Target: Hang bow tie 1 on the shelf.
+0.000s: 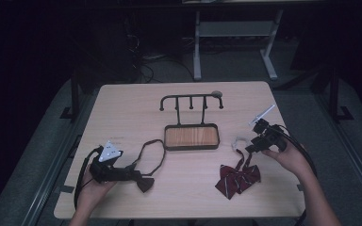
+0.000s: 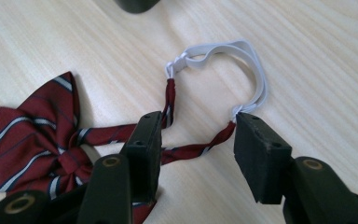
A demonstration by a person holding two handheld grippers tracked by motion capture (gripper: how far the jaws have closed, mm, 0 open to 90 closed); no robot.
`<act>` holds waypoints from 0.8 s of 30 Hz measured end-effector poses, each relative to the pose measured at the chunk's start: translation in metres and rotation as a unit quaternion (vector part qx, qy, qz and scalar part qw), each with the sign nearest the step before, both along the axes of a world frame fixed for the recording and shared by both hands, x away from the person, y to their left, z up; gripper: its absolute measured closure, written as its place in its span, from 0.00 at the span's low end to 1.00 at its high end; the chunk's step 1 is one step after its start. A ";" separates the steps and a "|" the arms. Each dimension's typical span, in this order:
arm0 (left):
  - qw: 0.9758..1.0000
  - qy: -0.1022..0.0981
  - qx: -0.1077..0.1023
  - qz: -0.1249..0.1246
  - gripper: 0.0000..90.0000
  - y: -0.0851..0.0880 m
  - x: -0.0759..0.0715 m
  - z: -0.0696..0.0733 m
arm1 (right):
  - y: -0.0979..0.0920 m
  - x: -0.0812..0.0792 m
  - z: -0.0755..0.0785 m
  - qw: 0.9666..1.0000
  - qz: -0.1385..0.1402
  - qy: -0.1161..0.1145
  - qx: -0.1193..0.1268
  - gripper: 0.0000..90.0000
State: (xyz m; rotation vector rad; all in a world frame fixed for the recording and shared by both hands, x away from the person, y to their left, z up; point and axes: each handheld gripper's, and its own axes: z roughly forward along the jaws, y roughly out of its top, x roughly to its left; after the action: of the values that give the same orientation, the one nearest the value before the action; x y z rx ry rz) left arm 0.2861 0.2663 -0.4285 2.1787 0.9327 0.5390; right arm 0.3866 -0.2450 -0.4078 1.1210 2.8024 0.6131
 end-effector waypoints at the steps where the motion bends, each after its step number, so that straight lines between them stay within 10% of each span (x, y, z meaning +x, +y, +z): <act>1: 1.000 0.000 0.000 0.000 0.33 0.000 0.000 0.000 | 0.000 0.000 0.000 1.000 0.000 0.000 0.000 0.58; 24: 1.000 0.001 0.001 -0.001 0.33 0.000 0.000 0.001 | 0.005 0.024 -0.022 0.997 -0.056 0.030 -0.042 0.63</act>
State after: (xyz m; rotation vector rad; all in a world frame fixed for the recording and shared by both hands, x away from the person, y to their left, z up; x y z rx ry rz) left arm 0.2857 0.2663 -0.4277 2.1812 0.9309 0.5372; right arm 0.4103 -0.2402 -0.4296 1.2912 2.7621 0.4547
